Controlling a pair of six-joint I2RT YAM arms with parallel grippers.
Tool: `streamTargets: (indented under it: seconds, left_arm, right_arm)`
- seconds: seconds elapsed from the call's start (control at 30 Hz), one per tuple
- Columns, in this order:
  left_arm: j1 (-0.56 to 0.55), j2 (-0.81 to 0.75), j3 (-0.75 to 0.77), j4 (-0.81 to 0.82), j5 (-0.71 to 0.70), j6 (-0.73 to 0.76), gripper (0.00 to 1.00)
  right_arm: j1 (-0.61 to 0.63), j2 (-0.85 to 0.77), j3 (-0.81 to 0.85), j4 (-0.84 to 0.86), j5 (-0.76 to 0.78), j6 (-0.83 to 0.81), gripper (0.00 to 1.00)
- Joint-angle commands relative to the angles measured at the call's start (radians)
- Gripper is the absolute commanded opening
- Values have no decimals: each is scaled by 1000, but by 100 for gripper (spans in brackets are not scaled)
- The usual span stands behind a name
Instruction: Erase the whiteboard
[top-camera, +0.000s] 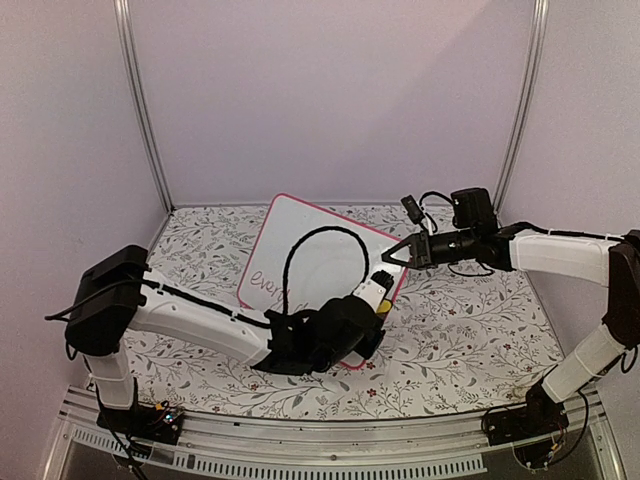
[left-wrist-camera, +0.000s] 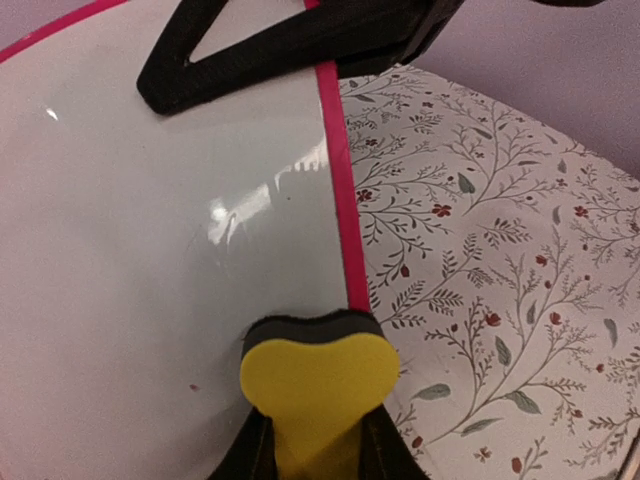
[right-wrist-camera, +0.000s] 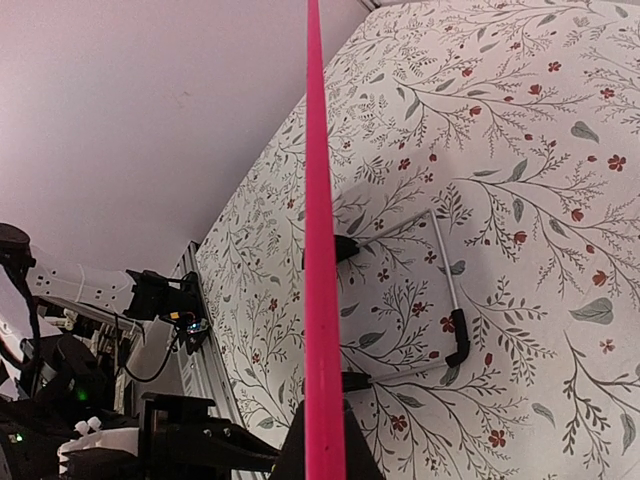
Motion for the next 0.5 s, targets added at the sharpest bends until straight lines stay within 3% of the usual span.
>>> streamTargets:
  seconds: [0.0,0.3,0.47]
  left_arm:
    - [6,77,-36,-79,-14,-70,0]
    - [43,-165,-217,-123,-195,-143,0]
    - [100,-308,-274,-119,-208,-143,0]
  right_arm:
    - [56,-29,-8,-125,1,18,0]
    - [56,-49,-18,-110,-9,33,0]
    - [56,-57,-30,-104,-7,39,0]
